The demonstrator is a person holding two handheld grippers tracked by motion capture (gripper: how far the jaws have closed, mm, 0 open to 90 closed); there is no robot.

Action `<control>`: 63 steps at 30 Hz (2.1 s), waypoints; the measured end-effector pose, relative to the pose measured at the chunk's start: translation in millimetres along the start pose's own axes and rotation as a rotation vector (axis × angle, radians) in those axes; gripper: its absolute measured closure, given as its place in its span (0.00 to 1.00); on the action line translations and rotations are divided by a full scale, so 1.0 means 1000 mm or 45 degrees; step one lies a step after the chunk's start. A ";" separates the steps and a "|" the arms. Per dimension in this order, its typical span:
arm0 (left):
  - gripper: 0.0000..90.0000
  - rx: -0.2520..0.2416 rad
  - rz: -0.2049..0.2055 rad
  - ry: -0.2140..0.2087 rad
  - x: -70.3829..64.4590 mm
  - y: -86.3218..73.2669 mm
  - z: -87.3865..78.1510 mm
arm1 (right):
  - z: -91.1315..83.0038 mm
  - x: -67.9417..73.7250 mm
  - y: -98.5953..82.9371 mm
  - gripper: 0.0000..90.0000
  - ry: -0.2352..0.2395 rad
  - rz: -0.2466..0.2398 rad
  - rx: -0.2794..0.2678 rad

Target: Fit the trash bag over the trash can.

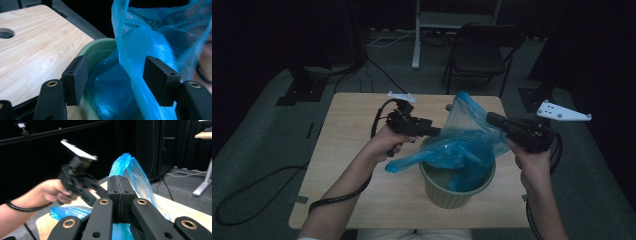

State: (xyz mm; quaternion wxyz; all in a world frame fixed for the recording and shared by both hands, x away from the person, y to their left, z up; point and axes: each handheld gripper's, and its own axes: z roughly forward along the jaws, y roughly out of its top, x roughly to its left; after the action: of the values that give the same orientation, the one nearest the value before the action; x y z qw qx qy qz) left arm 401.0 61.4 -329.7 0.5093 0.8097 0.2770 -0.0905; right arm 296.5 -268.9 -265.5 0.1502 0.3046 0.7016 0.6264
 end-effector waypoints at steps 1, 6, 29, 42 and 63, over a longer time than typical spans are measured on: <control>0.42 0.014 0.008 -0.016 -0.001 0.002 0.007 | 0.000 0.000 0.000 1.00 0.005 -0.002 -0.001; 0.73 0.056 0.089 -0.002 -0.007 0.005 0.028 | -0.002 0.000 -0.001 1.00 0.017 0.005 -0.003; 1.00 0.069 0.232 0.234 -0.018 -0.025 -0.041 | -0.016 -0.040 -0.040 1.00 -0.193 0.151 0.098; 1.00 0.110 -0.018 0.291 0.046 -0.049 -0.001 | 0.043 -0.095 -0.087 1.00 -0.297 0.287 0.366; 1.00 0.148 -0.126 0.231 0.063 -0.092 0.021 | 0.057 -0.115 -0.146 1.00 -0.270 0.439 0.435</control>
State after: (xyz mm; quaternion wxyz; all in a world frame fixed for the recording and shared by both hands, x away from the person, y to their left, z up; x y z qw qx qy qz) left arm 406.3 95.9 -437.7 0.4292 0.8281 0.3559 -0.0577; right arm 384.0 -299.8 -436.2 0.0603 0.5047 0.7151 0.4798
